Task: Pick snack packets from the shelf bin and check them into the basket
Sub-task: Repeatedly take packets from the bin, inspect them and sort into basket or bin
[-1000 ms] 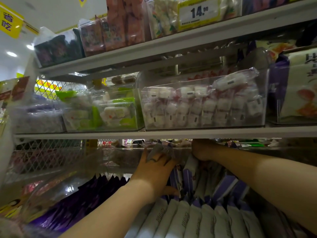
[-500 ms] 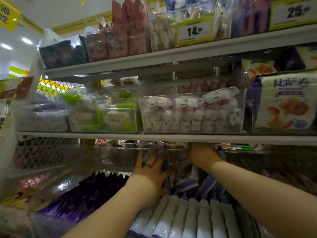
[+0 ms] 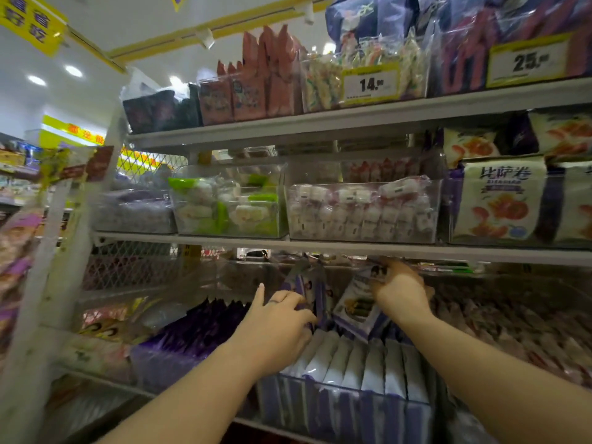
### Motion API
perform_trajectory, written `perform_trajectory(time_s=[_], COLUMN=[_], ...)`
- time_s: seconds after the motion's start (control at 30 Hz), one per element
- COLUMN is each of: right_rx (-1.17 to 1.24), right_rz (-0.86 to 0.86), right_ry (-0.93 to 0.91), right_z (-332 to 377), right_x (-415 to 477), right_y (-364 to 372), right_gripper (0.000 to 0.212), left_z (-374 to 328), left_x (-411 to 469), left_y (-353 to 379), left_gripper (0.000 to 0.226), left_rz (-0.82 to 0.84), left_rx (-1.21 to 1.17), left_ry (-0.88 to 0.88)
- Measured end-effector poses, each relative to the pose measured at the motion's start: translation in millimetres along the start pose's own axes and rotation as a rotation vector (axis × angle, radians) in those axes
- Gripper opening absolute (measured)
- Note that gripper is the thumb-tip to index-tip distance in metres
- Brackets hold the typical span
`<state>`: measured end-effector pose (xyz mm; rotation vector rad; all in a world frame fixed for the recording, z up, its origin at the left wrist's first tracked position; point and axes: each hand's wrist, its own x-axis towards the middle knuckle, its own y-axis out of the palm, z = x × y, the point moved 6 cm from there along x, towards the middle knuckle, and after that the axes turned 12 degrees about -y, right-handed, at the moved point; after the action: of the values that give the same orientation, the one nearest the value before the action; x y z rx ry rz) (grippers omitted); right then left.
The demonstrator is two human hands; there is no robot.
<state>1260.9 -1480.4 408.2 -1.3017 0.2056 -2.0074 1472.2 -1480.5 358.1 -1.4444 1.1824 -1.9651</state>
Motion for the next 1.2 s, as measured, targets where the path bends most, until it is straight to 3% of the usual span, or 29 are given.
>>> perform_trajectory(time_s=[0.13, 0.23, 0.37, 0.5, 0.6, 0.63, 0.73, 0.83, 0.97, 1.1, 1.2], right_rx=[0.158, 0.432, 0.794, 0.815, 0.975, 1.037, 1.222, 1.361, 1.376, 1.327, 1.263], right_rz=[-0.112, -0.093, 0.141, 0.355, 0.513, 0.555, 0.634, 0.715, 0.788, 0.770, 0.820], right_ry=[-0.011, -0.100, -0.284, -0.368, -0.227, -0.175, 0.011, 0.243, 0.355, 0.444, 0.428], right_z=[19.7, 45.3, 88.7, 102.0, 96.5, 94.7, 93.2, 89.5, 81.7, 70.3, 65.5], right_x=[-34.7, -66.1, -123.9, -186.0, -236.6, -253.0, -293.7, -321.9, -337.9, -340.6, -341.1], right_y=[-16.8, -13.4, 15.0, 66.5, 116.4, 131.9, 171.1, 205.4, 235.2, 251.0, 257.3], right_gripper=[0.041, 0.040, 0.045, 0.071, 0.086, 0.081, 0.037, 0.042, 0.027, 0.043, 0.036], left_z=[3.9, 12.6, 33.8, 58.6, 72.1, 73.3, 77.6, 87.1, 98.0, 102.9, 107.2], left_x=[-20.1, -35.8, -72.0, -138.0, -198.6, -217.1, -260.9, -288.2, -302.8, -304.7, -305.9], left_y=[-17.3, -24.5, -13.1, 11.7, 44.4, 58.3, 96.6, 122.2, 148.5, 171.1, 181.7], left_gripper=[0.038, 0.046, 0.051, 0.037, 0.030, 0.027, 0.025, 0.029, 0.032, 0.034, 0.034], left_rz=[-0.067, -0.144, -0.053, -0.014, -0.096, -0.087, -0.051, -0.072, -0.068, 0.004, 0.020], left_rx=[-0.213, -0.587, -1.067, -1.361, -1.447, -1.479, -1.565, -1.626, -1.729, -1.784, -1.807], left_ry=[-0.075, -0.174, -0.381, -0.523, -0.593, -0.616, -0.715, -0.837, -0.945, -1.010, -1.083])
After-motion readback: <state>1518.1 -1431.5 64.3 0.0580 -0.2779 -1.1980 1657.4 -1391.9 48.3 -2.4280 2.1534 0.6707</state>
